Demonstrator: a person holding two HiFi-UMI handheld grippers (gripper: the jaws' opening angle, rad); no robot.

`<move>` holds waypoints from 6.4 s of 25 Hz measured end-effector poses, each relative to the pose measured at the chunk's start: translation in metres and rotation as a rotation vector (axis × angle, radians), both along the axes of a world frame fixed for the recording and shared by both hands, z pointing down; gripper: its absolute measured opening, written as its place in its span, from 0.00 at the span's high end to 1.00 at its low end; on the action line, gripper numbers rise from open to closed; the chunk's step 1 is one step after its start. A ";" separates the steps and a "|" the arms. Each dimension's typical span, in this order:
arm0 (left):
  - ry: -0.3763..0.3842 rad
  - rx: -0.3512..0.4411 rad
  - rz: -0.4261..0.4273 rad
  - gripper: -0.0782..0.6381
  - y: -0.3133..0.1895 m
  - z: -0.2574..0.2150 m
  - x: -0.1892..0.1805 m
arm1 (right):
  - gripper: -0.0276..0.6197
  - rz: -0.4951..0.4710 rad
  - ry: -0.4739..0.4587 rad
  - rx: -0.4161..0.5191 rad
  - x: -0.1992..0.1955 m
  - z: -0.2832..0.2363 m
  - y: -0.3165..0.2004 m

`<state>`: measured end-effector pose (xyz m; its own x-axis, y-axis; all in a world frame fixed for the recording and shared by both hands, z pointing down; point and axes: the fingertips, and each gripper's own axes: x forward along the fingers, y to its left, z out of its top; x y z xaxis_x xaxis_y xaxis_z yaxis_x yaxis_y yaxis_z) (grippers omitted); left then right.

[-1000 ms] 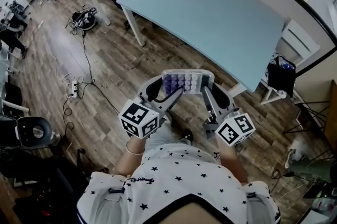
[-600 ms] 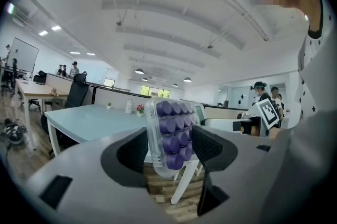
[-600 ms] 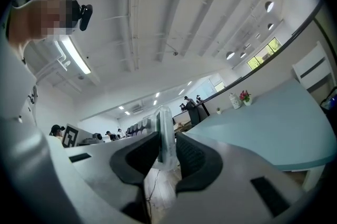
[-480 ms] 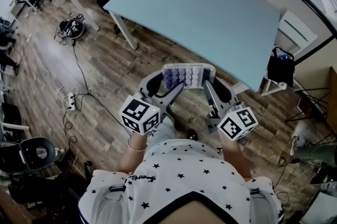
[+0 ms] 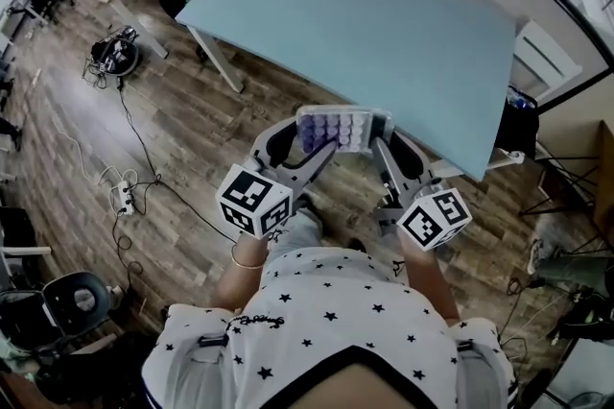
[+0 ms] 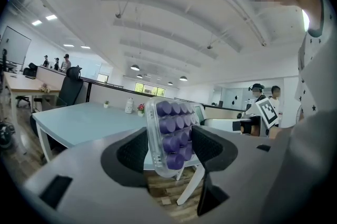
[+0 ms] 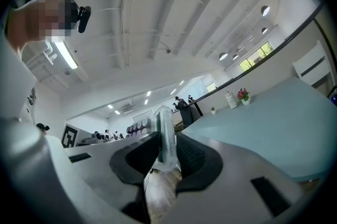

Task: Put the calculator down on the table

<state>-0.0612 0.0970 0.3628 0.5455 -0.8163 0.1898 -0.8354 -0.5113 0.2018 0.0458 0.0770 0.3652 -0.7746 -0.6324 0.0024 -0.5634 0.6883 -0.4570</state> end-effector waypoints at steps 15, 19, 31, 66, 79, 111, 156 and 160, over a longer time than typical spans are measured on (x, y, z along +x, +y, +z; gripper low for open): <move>0.002 -0.020 0.036 0.51 -0.078 0.006 -0.094 | 0.81 0.042 0.010 -0.039 -0.094 0.007 -0.075; 0.009 -0.023 0.051 0.51 -0.089 0.009 -0.106 | 0.81 0.058 0.020 -0.042 -0.105 0.010 -0.084; 0.008 -0.046 0.118 0.51 -0.128 0.023 -0.094 | 0.81 0.125 0.022 -0.083 -0.093 0.024 -0.116; -0.009 -0.169 0.046 0.50 -0.315 0.071 -0.008 | 0.82 0.085 0.052 -0.176 -0.005 0.072 -0.307; -0.018 -0.278 0.098 0.50 -0.347 0.116 -0.008 | 0.82 0.149 0.097 -0.279 -0.005 0.114 -0.330; -0.081 -0.508 0.180 0.49 -0.386 0.213 -0.019 | 0.82 0.284 0.151 -0.530 -0.016 0.207 -0.353; -0.094 -0.629 0.086 0.47 -0.392 0.242 -0.018 | 0.78 0.298 0.376 -0.600 -0.018 0.239 -0.364; -0.097 -0.626 0.070 0.47 -0.393 0.242 -0.018 | 0.78 0.299 0.395 -0.593 -0.017 0.240 -0.366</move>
<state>-0.0791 -0.2960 0.6051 0.5494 -0.4978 0.6711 -0.8341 -0.3747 0.4048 0.0284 -0.2886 0.6052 -0.4422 -0.6214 0.6467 -0.8848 0.1841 -0.4281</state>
